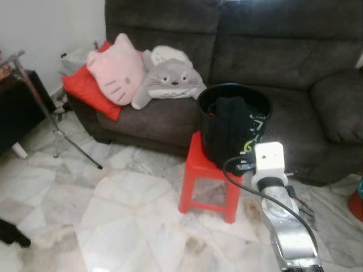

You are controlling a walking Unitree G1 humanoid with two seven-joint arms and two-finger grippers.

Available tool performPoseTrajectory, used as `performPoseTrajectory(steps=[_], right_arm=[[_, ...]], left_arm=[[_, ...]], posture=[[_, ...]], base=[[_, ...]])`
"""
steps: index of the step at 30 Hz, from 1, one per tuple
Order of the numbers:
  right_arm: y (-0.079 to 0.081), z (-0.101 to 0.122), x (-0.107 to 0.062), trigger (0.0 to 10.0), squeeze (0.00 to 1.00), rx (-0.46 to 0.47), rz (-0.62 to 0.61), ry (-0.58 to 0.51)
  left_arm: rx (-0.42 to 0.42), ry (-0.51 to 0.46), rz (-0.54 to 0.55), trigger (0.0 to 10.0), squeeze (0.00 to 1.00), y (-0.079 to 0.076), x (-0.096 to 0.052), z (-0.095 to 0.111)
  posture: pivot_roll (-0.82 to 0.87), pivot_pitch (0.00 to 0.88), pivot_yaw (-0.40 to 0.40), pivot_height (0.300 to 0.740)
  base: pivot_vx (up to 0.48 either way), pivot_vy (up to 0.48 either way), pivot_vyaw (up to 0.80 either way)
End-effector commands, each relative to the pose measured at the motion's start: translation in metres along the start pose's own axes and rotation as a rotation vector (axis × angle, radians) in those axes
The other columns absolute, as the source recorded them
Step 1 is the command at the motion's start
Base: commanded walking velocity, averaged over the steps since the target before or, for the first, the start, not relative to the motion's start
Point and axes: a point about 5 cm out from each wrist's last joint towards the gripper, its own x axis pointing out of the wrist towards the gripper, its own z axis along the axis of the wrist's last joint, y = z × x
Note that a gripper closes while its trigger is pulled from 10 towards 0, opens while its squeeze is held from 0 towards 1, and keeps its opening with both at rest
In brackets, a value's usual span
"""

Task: Hang hanger

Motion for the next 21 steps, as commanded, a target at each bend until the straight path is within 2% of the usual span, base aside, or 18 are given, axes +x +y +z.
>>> performPoseTrajectory(steps=[1, 5, 8, 11, 15, 18, 21], right_arm=[[-0.003, -0.002, 0.0, 10.0, 0.0, 0.007, -0.013, 0.009], [-0.003, -0.005, -0.001, 10.0, 0.0, 0.018, -0.023, 0.021], [-0.007, -0.012, -0.003, 10.0, 0.0, 0.081, -0.069, 0.069], [-0.009, -0.018, -0.004, 10.0, 0.0, 0.135, -0.091, 0.105], [-0.007, -0.021, -0.006, 10.0, 0.0, 0.125, -0.083, 0.11], [-0.006, -0.021, -0.007, 10.0, 0.0, 0.132, -0.08, 0.105], [-0.005, -0.021, -0.008, 10.0, 0.0, 0.128, -0.077, 0.096]], left_arm=[[0.007, -0.003, 0.002, 10.0, 0.0, 0.002, 0.0, 0.001], [0.009, -0.011, 0.003, 10.0, 0.0, 0.002, 0.001, 0.003], [0.012, -0.012, 0.0, 10.0, 0.0, -0.001, 0.001, 0.004], [0.015, -0.021, -0.007, 10.0, 0.0, -0.009, 0.002, 0.009], [0.018, -0.025, -0.009, 10.0, 0.0, -0.009, 0.003, 0.01], [0.018, -0.022, -0.006, 10.0, 0.0, -0.004, 0.002, 0.008], [0.02, -0.023, -0.003, 10.0, 0.0, 0.003, 0.001, 0.008]], posture=[[-0.13, 0.0, 0.033, 0.74], [-0.13, 0.0, 0.034, 0.74], [-0.13, 0.0, 0.035, 0.74], [-0.13, 0.0, 0.035, 0.74], [-0.13, 0.0, 0.036, 0.74], [-0.13, 0.0, 0.036, 0.74], [-0.14, 0.0, 0.037, 0.74]], base=[[0.315, 0.0, 0.0], [0.312, 0.0, 0.0], [0.316, 0.0, 0.0], [0.316, 0.0, -0.69], [0.316, 0.0, -0.77], [0.314, 0.0, -0.76], [0.317, 0.0, 0.0]])
